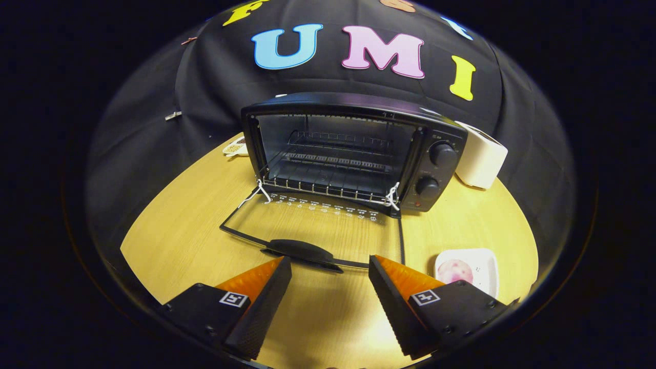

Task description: Open the toaster oven, put the food inside, and close the toaster oven door.

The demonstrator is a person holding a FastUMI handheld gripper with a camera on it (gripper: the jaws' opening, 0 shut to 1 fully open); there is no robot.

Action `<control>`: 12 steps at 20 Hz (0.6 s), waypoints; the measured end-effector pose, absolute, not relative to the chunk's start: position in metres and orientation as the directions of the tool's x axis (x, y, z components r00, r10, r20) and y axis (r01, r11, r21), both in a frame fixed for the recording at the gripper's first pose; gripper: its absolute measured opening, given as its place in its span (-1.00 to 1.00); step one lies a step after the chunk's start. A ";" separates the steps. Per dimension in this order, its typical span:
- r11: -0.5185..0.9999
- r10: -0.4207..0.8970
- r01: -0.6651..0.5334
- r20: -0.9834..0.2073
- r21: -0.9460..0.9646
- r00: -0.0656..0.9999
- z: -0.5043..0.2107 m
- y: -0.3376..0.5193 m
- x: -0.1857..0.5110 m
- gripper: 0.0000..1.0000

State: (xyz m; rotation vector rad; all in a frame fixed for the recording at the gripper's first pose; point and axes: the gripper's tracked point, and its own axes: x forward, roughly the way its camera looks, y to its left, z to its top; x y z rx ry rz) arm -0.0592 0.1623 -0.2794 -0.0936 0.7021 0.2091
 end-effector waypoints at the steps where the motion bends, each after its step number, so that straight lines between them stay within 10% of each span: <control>1: 0.976 0.154 -0.216 -0.647 -0.017 0.747 -0.273 0.148 -0.060 0.98; 12: 0.994 0.025 -0.096 -0.710 -0.061 0.704 -0.261 -0.044 -0.052 0.98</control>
